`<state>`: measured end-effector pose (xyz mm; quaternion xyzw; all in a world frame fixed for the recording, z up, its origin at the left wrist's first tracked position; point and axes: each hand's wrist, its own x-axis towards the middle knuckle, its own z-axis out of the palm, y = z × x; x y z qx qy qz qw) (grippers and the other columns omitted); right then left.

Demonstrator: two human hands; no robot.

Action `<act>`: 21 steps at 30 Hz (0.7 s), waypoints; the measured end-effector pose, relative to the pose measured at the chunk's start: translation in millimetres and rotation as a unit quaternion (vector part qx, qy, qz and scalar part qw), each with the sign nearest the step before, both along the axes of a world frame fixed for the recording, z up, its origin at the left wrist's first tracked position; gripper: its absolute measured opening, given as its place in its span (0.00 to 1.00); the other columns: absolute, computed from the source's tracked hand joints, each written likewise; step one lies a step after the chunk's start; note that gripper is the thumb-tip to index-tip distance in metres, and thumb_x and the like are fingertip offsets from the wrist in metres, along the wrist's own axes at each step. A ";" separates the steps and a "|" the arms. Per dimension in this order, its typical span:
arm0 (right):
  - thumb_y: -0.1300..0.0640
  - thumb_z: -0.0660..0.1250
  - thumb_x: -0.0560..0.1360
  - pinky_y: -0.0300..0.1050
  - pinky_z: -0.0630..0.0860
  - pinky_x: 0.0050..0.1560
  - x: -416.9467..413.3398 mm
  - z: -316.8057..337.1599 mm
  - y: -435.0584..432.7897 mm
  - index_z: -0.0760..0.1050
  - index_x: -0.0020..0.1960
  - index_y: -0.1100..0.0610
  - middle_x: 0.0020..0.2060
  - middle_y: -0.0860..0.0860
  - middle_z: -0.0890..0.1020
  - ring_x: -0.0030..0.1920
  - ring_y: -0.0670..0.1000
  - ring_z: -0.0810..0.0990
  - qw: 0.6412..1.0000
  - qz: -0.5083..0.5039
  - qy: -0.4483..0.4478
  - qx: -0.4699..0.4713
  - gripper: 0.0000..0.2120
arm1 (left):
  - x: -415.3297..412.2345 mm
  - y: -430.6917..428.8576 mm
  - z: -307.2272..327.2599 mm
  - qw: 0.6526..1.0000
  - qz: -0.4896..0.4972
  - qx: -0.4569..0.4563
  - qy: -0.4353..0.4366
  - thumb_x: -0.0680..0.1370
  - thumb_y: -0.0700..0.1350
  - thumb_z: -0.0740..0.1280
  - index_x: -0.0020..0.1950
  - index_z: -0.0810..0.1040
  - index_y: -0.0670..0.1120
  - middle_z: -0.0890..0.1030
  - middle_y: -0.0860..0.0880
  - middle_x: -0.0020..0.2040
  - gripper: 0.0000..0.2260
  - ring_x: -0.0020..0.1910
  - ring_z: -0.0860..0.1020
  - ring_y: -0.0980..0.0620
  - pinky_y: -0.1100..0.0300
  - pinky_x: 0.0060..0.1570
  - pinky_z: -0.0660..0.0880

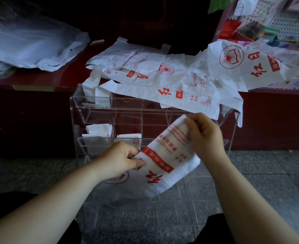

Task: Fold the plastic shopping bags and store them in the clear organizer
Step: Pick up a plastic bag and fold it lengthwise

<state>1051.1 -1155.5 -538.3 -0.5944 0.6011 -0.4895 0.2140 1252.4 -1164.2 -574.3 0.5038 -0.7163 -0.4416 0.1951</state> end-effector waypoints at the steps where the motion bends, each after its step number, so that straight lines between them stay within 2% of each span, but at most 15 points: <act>1: 0.62 0.61 0.77 0.30 0.67 0.29 -5.3 1.4 -1.8 0.70 0.34 0.47 0.28 0.44 0.72 0.26 0.36 0.71 1.000 -0.020 -0.018 0.001 0.15 | 0.2 -0.2 -2.4 1.000 -0.011 0.014 -0.025 0.71 0.43 0.72 0.21 0.72 0.50 0.70 0.56 0.18 0.19 0.19 0.66 0.62 0.67 0.26 0.63; 5: 0.60 0.59 0.78 0.31 0.67 0.28 -26.2 7.5 -6.5 0.69 0.34 0.50 0.28 0.47 0.71 0.25 0.39 0.71 0.991 -0.099 -0.089 0.001 0.14 | 4.0 -3.0 -7.5 0.994 -0.044 0.041 -0.086 0.70 0.40 0.73 0.21 0.68 0.49 0.67 0.58 0.16 0.20 0.19 0.65 0.62 0.69 0.25 0.60; 8: 0.59 0.58 0.78 0.38 0.68 0.34 -43.4 9.8 -9.0 0.70 0.35 0.51 0.29 0.47 0.72 0.30 0.43 0.71 0.981 -0.146 -0.127 0.009 0.13 | 15.0 -7.2 -3.4 0.994 -0.025 0.091 -0.059 0.70 0.38 0.72 0.26 0.73 0.49 0.72 0.59 0.18 0.15 0.21 0.68 0.65 0.72 0.27 0.64; 11: 0.59 0.59 0.78 0.39 0.68 0.33 -53.9 11.6 -9.5 0.71 0.35 0.52 0.30 0.47 0.72 0.31 0.44 0.71 0.965 -0.187 -0.184 0.022 0.13 | 25.5 -10.2 3.2 0.988 0.075 0.122 0.062 0.72 0.34 0.69 0.33 0.76 0.43 0.79 0.55 0.25 0.08 0.27 0.76 0.62 0.69 0.33 0.71; 14: 0.58 0.59 0.78 0.39 0.71 0.37 -55.2 13.7 -8.7 0.72 0.35 0.53 0.32 0.47 0.74 0.33 0.45 0.72 0.952 -0.203 -0.223 0.058 0.13 | 31.4 -12.9 8.1 0.941 0.168 0.156 0.251 0.74 0.33 0.63 0.38 0.80 0.43 0.84 0.51 0.34 0.10 0.30 0.81 0.58 0.66 0.32 0.77; 15: 0.58 0.59 0.78 0.42 0.72 0.41 -55.0 12.8 -9.0 0.72 0.35 0.53 0.33 0.48 0.75 0.35 0.46 0.73 0.950 -0.198 -0.228 0.076 0.13 | 32.3 -13.6 9.4 0.925 0.184 0.166 0.288 0.76 0.34 0.61 0.39 0.80 0.44 0.84 0.50 0.34 0.11 0.30 0.81 0.57 0.65 0.31 0.78; 18: 0.53 0.59 0.78 0.49 0.75 0.48 -53.7 11.2 -6.7 0.75 0.41 0.52 0.39 0.49 0.79 0.43 0.51 0.79 0.944 -0.123 -0.255 0.171 0.10 | 33.9 -18.1 10.2 0.905 0.224 0.159 0.324 0.77 0.37 0.59 0.40 0.78 0.44 0.83 0.52 0.30 0.10 0.28 0.80 0.58 0.66 0.30 0.76; 20: 0.52 0.60 0.77 0.50 0.80 0.42 -52.4 12.4 -3.3 0.75 0.46 0.55 0.41 0.52 0.82 0.42 0.51 0.82 0.930 -0.018 -0.267 0.250 0.09 | 36.9 -22.1 12.4 0.891 0.251 0.149 0.348 0.78 0.38 0.60 0.34 0.82 0.43 0.82 0.52 0.29 0.16 0.28 0.80 0.58 0.67 0.30 0.76; 21: 0.54 0.61 0.76 0.48 0.81 0.38 -51.7 13.2 -1.4 0.75 0.47 0.58 0.41 0.52 0.83 0.39 0.51 0.83 0.923 0.032 -0.259 0.281 0.08 | 38.0 -23.5 13.8 0.887 0.262 0.140 0.353 0.78 0.38 0.60 0.32 0.82 0.43 0.82 0.51 0.29 0.17 0.28 0.80 0.58 0.68 0.30 0.77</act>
